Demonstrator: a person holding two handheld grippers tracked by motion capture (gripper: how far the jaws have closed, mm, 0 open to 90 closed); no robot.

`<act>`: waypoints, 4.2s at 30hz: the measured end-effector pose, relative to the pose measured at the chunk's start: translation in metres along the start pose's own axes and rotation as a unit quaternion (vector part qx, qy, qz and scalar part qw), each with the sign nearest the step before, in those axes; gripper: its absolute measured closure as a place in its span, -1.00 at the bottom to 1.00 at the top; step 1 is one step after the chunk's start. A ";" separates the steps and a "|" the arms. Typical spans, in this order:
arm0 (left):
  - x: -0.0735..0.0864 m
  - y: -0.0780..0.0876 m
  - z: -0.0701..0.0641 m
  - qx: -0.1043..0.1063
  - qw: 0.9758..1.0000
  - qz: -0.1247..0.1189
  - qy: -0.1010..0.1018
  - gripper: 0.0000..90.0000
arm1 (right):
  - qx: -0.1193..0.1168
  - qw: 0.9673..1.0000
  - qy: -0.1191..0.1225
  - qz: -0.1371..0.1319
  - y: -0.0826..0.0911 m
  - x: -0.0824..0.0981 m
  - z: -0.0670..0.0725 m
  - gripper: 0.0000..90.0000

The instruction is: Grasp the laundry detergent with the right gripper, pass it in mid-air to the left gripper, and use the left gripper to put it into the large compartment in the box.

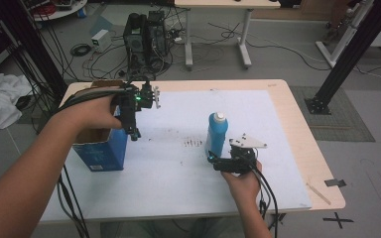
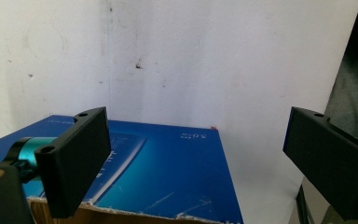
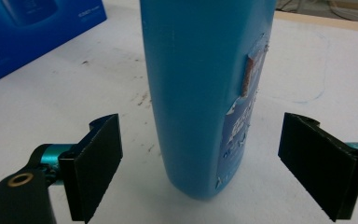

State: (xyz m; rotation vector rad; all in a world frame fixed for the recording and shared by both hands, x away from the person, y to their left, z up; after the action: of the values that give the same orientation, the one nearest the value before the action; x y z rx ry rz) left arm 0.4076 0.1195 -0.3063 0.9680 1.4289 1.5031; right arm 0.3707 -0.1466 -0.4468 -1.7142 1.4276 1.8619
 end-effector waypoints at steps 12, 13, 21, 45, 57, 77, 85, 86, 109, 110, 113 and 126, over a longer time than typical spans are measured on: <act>0.000 0.001 -0.001 -0.001 1.000 -0.001 -0.005 -0.84 | 0.041 0.998 -0.042 -0.010 -0.020 -0.002 0.003 -0.72; -0.001 0.001 -0.001 0.000 1.000 -0.001 -0.004 -0.84 | 0.045 0.998 -0.046 -0.015 -0.023 -0.004 0.004 -0.72; 0.000 0.000 -0.002 -0.001 1.000 0.000 -0.009 -0.84 | 0.056 0.997 -0.049 -0.008 -0.033 -0.003 0.005 -0.72; 0.000 -0.003 -0.003 -0.001 1.000 0.003 -0.008 -0.84 | 0.110 0.993 -0.041 -0.025 -0.049 -0.012 0.004 -0.72; -0.001 -0.004 -0.004 -0.001 1.000 0.005 -0.006 -0.84 | 0.127 0.990 -0.048 -0.032 -0.049 -0.014 0.003 -0.49; 0.002 -0.005 -0.004 -0.002 1.000 0.005 -0.003 -0.84 | 0.155 0.986 -0.060 -0.034 -0.049 -0.014 0.003 -0.30; 0.001 -0.005 -0.005 -0.002 1.000 0.005 -0.005 -0.84 | 0.156 0.986 -0.057 -0.032 -0.048 -0.013 0.003 -0.26; 0.001 -0.006 -0.005 -0.003 1.000 0.004 -0.005 -0.84 | 0.156 0.986 -0.054 -0.031 -0.048 -0.013 0.002 -0.25; 0.000 -0.009 -0.006 -0.002 1.000 0.009 -0.006 -0.84 | 0.182 0.982 -0.043 -0.032 -0.046 -0.012 0.005 -0.05; -0.001 -0.009 -0.006 -0.004 1.000 0.008 -0.007 -0.84 | 0.183 0.981 -0.048 -0.036 -0.046 -0.012 0.005 -0.04; -0.001 -0.009 -0.007 0.000 1.000 0.009 -0.006 -0.84 | 0.174 0.983 -0.050 -0.031 -0.046 -0.012 0.006 -0.04; -0.003 -0.006 -0.008 -0.004 1.000 0.008 -0.008 -0.84 | 0.158 0.986 -0.040 -0.040 -0.043 -0.014 0.003 -0.02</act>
State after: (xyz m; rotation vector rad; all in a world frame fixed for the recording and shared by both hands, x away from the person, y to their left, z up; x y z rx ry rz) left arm 0.4021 0.1136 -0.3129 0.9871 1.4062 1.5077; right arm 0.4040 -0.1170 -0.4563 -1.5022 1.5034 1.5467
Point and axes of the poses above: each handheld gripper's, and its own axes: y roughly backward along the jaws, x roughly out of its underside, z roughly to its left, the point moved 7 cm from there along -y, roughly forward along the jaws, and after that the axes turned 14 degrees about y, right-handed, at the moved point
